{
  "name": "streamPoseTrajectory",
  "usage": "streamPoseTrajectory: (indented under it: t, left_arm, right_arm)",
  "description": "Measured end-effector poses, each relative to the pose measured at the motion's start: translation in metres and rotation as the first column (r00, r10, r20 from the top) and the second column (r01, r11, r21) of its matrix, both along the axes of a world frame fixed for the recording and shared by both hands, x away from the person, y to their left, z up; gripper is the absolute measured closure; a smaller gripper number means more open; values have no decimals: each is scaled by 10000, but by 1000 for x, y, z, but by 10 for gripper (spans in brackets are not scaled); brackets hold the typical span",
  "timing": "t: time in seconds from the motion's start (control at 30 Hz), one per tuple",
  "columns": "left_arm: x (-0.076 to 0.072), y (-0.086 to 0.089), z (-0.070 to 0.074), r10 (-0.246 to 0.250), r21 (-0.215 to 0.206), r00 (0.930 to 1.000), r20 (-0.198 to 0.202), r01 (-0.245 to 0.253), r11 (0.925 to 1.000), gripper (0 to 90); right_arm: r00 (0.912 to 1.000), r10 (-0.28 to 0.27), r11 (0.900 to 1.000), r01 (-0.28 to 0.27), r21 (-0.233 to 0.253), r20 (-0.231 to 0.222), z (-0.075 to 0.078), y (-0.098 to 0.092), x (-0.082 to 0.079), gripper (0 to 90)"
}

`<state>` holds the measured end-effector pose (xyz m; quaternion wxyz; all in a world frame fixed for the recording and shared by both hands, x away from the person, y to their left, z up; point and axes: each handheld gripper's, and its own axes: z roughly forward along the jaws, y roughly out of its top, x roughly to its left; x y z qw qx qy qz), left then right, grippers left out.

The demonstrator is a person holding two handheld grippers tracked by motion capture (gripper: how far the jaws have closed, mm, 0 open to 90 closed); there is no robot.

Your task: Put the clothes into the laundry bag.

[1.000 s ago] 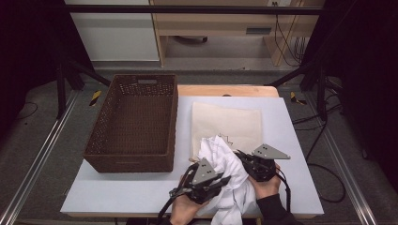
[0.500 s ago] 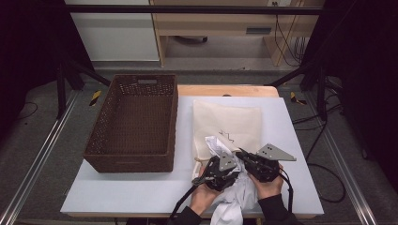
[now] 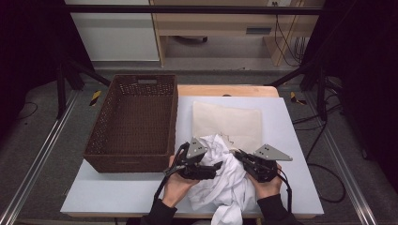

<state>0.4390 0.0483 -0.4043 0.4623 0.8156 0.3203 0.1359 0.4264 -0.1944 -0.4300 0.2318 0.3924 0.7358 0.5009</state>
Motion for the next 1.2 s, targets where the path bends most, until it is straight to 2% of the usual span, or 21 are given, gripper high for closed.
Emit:
streamPoseTrajectory:
  t: [0.03, 0.1, 0.17, 0.2, 0.23, 0.37, 0.4, 0.47, 0.53, 0.63, 0.67, 0.77, 0.83, 0.87, 0.9, 0.93, 0.97, 1.0, 1.03, 1.13, 1.2]
  left_arm:
    - [7, -1, -4, 126, 275, 9999, -108, -123, 9995, 265]
    - [20, -6, -14, 281, 820, 9979, -583, -232, 9964, 220]
    - [28, -11, -25, 166, 877, 9955, -938, -84, 9961, 216]
    - [30, -13, -28, 87, 809, 9942, -1067, -1, 9967, 293]
    - [30, -14, -30, -10, 603, 9934, -1150, 80, 9981, 293]
    - [24, -11, -27, -209, 219, 9948, -994, 232, 9995, 674]
    - [23, -8, -24, -237, 88, 9948, -993, 247, 9997, 750]
    - [18, 0, -16, -283, -102, 9961, -833, 276, 9996, 841]
    - [8, 5, -6, -414, -215, 9978, -524, 403, 9990, 855]
    - [-13, 8, 6, -886, -430, 9961, -25, 884, 9952, 859]
    - [-20, 7, 8, -1085, -484, 9940, 100, 1089, 9929, 861]
    - [-40, 0, 7, -1684, -619, 9856, 140, 1689, 9837, 862]
    - [-50, -8, 3, -2040, -569, 9789, 116, 2044, 9772, 863]
    - [-55, -17, -4, -2324, -486, 9726, 46, 2324, 9714, 863]
    - [-55, -17, -4, -2324, -486, 9726, 46, 2324, 9714, 863]
    - [-57, -27, -12, -2511, -278, 9679, -124, 2507, 9677, 863]
    - [-57, -27, -12, -2511, -278, 9679, -124, 2507, 9677, 863]
    - [-57, -37, -21, -2589, -20, 9652, -362, 2590, 9659, 863]
    - [-57, -37, -21, -2589, -20, 9652, -362, 2590, 9659, 864]
    - [-53, -49, -32, -2631, 390, 9627, -628, 2658, 9632, 865]
    - [-49, -56, -39, -2528, 600, 9650, -700, 2570, 9645, 865]
  right_arm:
    - [10000, 0, 10000, 0, 0, 0, 0, 0, 0, 874]
    - [10000, 15, 10000, -15, 10, -13, 0, 0, 0, 873]
    - [10000, 34, 10000, -34, -3, -26, 0, 0, 0, 873]
    - [10000, 44, 10000, -44, -75, -78, -1, 1, 1, 873]
    - [10000, 44, 10000, -44, -75, -78, -1, 1, 1, 873]
    - [10000, 25, 10000, -25, -81, -68, -1, 0, 1, 873]
    - [10000, 25, 10000, -25, -75, -63, -1, 0, 1, 873]
    - [10000, -18, 10000, 18, -63, -43, -1, 0, 0, 874]
    - [10000, -53, 10000, 53, -45, -78, -1, 0, 1, 874]
    - [10000, -42, 10000, 41, -55, -76, -1, 0, 1, 874]
    - [10000, -59, 10000, 58, -69, -68, -1, 0, 1, 874]
    - [9999, -79, 9999, 79, -87, -72, -1, 1, 1, 874]
    - [9999, -79, 9999, 78, -79, -91, -2, 1, 1, 874]
    - [9999, -78, 9999, 77, -79, -106, -2, 1, 1, 874]
    - [9999, -78, 9999, 77, -79, -106, -2, 1, 1, 874]
    - [9999, -80, 9999, 79, -84, -131, -2, 1, 1, 874]
    - [9999, -80, 9999, 79, -84, -131, -2, 1, 1, 874]
    - [9999, -66, 9999, 64, -107, -125, -2, 1, 1, 874]
    - [9999, -66, 9999, 64, -107, -125, -2, 1, 1, 874]
    - [9999, -69, 9999, 68, -81, -135, -2, 1, 1, 874]
    - [9999, -54, 10000, 53, -71, -132, -2, 2, 1, 874]
